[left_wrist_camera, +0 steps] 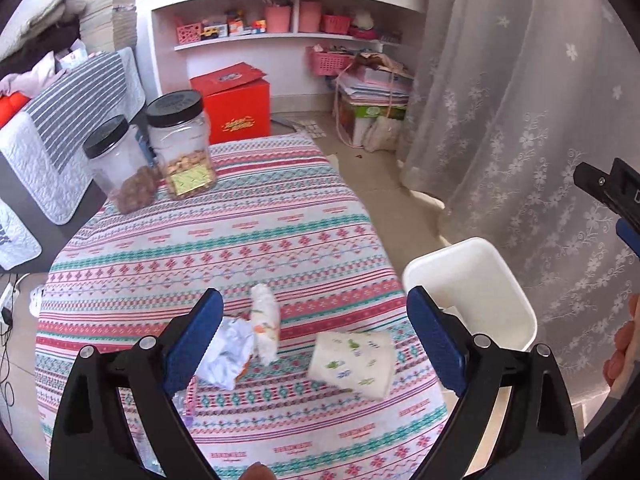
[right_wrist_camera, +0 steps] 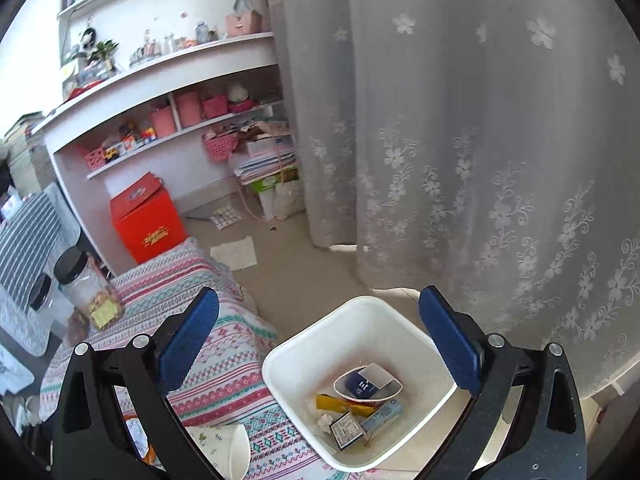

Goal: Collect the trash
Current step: 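Grasp the clear plastic water bottle on the table with left gripper, then grasp the grey crumpled bag with right gripper while left lifts the bottle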

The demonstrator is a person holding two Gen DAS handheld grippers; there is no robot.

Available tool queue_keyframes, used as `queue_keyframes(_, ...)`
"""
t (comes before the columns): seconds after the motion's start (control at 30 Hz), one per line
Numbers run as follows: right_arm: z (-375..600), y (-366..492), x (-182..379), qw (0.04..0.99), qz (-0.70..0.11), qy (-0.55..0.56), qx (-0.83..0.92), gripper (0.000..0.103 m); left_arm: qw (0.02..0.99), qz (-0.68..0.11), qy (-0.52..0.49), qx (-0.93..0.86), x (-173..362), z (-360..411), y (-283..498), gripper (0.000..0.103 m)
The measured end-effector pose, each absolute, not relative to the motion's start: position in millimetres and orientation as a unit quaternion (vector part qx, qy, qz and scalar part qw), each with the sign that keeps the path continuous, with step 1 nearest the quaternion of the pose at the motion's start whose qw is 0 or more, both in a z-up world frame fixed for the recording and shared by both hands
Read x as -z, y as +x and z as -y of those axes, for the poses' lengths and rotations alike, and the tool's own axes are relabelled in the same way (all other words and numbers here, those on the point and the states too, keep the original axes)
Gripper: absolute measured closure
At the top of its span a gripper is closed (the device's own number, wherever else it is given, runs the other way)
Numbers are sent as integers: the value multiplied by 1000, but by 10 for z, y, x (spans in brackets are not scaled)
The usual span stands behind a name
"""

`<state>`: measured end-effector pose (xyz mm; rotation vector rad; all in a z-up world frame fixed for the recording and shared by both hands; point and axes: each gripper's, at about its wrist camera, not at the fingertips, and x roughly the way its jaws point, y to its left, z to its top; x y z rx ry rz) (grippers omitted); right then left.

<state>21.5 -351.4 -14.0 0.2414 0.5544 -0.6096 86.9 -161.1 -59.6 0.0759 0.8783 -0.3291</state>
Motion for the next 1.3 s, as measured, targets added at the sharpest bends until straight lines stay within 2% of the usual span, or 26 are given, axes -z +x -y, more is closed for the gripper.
queue_keyframes(0.2, 3073, 500, 268, 915, -313, 86, 238, 7, 877, -461, 66, 119, 716, 1047, 1015, 13)
queue_keyframes(0.47, 2684, 878, 531, 905, -385, 94, 153, 7, 796, -590, 83, 111, 1322, 517, 1217, 13)
queue_keyframes(0.8, 2182, 1171, 824, 890, -447, 66, 61, 7, 733, -665, 52, 138, 1901, 405, 1373, 13)
queue_keyframes(0.83, 2147, 1194, 855, 887, -454, 67, 52, 7, 730, -667, 49, 140, 1936, 408, 1377, 15)
queue_keyframes(0.9, 2089, 1234, 913, 881, -467, 70, 35, 7, 721, -676, 43, 150, 2001, 404, 1376, 40)
queue_keyframes(1.03, 1943, 1286, 983, 874, -481, 73, -5, 7, 728, -668, 20, 153, 1940, 270, 1357, 41)
queue_keyframes(1.3, 1481, 1348, 1164, 853, -515, 33, -82, 7, 775, -619, -60, 109, 1471, -392, 1400, 41)
